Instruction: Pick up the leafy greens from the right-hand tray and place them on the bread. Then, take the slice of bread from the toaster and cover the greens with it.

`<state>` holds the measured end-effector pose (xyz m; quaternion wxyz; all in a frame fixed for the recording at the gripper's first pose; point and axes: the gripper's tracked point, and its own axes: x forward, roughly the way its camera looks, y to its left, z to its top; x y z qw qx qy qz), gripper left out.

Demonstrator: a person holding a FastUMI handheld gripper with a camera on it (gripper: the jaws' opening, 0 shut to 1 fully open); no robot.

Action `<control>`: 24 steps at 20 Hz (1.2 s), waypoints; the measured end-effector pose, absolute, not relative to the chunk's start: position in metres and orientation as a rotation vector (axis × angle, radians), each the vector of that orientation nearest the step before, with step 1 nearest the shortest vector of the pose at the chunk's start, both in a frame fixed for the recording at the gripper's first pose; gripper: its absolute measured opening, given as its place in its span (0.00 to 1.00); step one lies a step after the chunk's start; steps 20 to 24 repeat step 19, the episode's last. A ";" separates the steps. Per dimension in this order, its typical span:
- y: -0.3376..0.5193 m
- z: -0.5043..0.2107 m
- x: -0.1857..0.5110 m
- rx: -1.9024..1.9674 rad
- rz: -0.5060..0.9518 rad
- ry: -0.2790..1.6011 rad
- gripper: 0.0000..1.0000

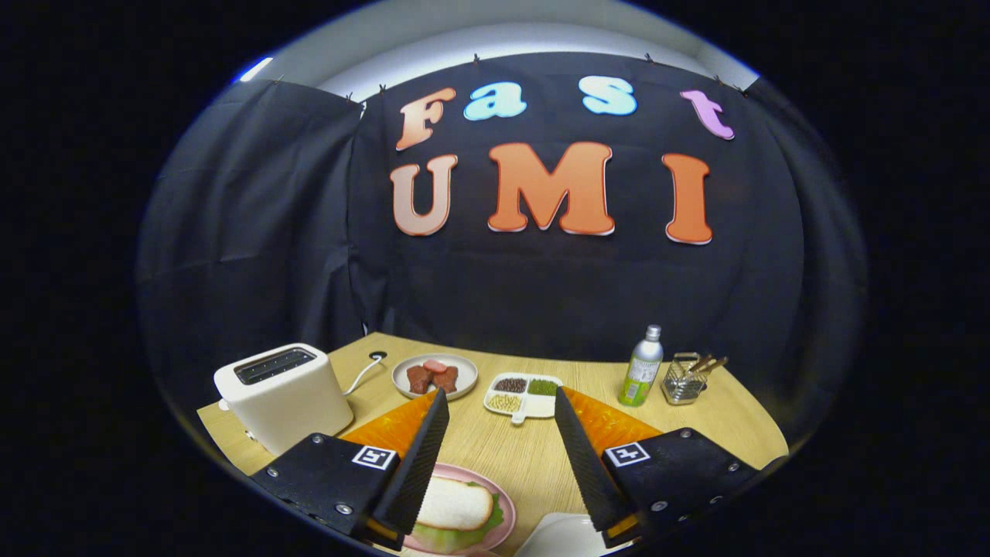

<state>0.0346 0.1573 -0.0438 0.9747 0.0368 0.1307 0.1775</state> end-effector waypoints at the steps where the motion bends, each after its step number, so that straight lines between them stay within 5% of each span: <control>1: 0.155 -0.033 0.035 0.064 0.347 0.214 0.85; 10: 0.158 0.015 0.023 0.015 0.324 0.016 0.95; 24: 0.150 0.023 0.013 0.034 0.302 -0.010 0.98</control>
